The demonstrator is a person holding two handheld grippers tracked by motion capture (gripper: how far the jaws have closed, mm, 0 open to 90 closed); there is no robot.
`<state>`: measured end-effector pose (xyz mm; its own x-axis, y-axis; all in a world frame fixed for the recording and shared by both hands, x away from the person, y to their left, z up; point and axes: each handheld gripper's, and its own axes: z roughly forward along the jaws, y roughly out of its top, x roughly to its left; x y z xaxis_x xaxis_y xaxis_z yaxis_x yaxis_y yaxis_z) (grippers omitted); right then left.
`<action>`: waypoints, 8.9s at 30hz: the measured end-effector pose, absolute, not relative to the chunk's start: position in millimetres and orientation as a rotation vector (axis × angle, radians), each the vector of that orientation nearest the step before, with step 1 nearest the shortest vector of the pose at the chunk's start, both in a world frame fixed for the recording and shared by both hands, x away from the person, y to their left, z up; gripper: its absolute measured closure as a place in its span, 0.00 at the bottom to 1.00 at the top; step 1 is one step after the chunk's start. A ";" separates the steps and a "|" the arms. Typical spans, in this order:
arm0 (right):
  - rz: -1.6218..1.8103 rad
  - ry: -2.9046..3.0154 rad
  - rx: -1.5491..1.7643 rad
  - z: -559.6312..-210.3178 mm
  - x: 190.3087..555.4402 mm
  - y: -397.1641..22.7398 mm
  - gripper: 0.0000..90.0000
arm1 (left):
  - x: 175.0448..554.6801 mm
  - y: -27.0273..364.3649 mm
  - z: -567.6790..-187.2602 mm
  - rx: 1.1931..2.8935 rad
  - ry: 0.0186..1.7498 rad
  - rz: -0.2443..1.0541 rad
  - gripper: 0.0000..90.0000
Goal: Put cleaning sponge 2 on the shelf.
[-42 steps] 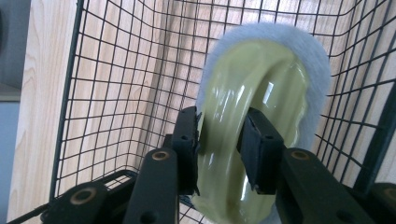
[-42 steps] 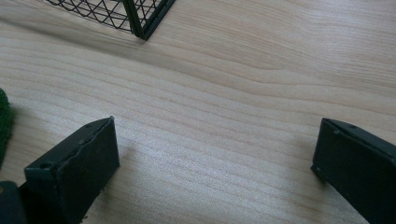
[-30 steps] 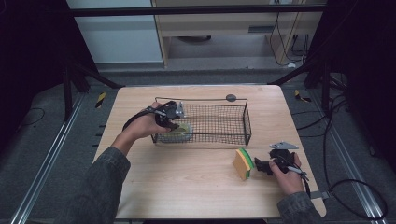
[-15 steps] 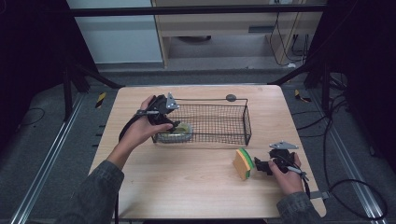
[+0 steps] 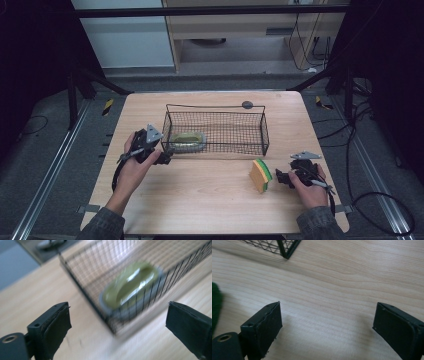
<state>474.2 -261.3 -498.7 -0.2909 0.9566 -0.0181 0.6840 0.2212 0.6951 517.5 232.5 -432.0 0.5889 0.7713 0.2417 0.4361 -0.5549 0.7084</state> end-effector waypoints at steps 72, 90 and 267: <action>0.555 2.552 1.461 -414.7 485.3 -161.1 0.71 | 519.7 263.7 -508.4 2.141 1.093 0.483 0.00; 0.648 2.436 1.363 -385.1 494.5 -214.0 0.71 | 519.7 263.8 -508.4 2.142 1.093 0.484 0.00; 0.684 2.427 1.252 -401.4 618.0 -137.5 0.65 | 519.3 263.8 -508.5 2.124 1.131 0.499 0.00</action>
<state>618.0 -137.5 -401.4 -0.5621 0.8245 -0.0655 0.6689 0.4997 0.5503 519.3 263.8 -508.5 0.5507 0.8344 0.0204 0.5781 -0.3989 0.7118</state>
